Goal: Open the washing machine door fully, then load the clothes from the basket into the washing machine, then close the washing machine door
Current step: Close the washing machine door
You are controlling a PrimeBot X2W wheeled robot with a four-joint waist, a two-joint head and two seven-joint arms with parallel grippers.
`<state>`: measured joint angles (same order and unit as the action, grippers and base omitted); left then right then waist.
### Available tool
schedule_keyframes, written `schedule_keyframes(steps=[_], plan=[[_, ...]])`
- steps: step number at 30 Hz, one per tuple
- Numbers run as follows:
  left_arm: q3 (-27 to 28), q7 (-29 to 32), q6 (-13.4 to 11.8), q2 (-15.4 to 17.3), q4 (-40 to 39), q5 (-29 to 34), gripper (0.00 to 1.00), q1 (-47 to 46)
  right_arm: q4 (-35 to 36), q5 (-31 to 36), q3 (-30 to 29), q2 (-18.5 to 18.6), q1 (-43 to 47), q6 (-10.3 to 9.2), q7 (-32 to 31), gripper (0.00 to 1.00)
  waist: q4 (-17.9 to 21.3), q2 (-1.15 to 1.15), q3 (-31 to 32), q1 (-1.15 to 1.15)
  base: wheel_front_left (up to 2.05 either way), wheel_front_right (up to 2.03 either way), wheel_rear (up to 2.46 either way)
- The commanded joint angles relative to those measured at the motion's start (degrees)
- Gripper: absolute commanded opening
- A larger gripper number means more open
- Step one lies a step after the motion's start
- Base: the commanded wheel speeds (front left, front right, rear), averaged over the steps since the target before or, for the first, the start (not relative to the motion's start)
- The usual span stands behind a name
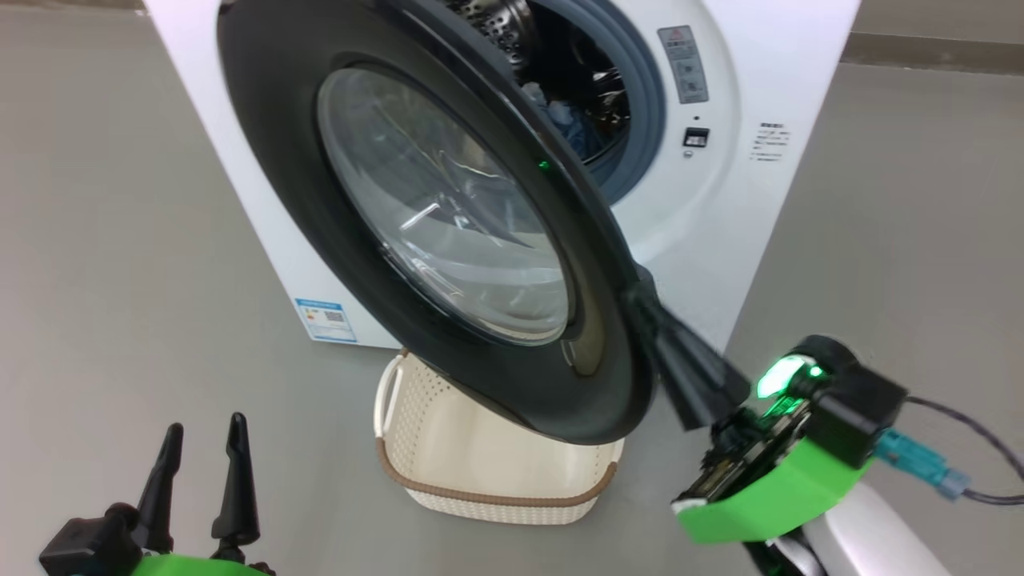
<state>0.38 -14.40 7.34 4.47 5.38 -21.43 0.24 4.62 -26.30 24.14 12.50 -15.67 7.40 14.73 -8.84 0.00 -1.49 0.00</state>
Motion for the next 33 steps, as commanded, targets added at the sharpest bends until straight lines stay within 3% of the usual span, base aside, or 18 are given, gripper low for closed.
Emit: schedule_keyframes(steps=[1, 7, 17, 33], plan=[[1.78, -0.6, 0.13, 0.66, -1.07, -0.08, 1.0, -1.71, 1.2, 0.19, 1.84, 0.28, -1.03, 0.09, 0.27, 0.0, -1.01, 0.0, 0.08, 0.0, 0.0, 0.0, 0.0], [1.67, -0.6, 0.14, 0.53, -1.02, -0.57, 1.0, -1.84, -5.7, -0.45, 5.39, 2.57, -0.47, 0.09, 0.27, 0.0, -2.99, 0.0, -0.29, 0.0, 0.0, 0.0, 0.0], [1.66, -0.6, 0.14, 0.39, -1.32, -1.09, 1.0, -2.17, -15.53, -2.9, 5.63, 4.0, -1.92, 0.09, 0.27, 0.0, -5.14, 0.0, -2.29, 0.0, 0.0, 0.0, 0.0], [1.34, -0.6, 0.14, 0.95, -2.03, -1.61, 1.0, -3.88, -21.31, -4.22, -0.1, 4.86, -3.93, 0.09, 0.27, 0.0, -7.0, 0.0, -6.48, 0.0, 0.0, 0.0, 0.0]])
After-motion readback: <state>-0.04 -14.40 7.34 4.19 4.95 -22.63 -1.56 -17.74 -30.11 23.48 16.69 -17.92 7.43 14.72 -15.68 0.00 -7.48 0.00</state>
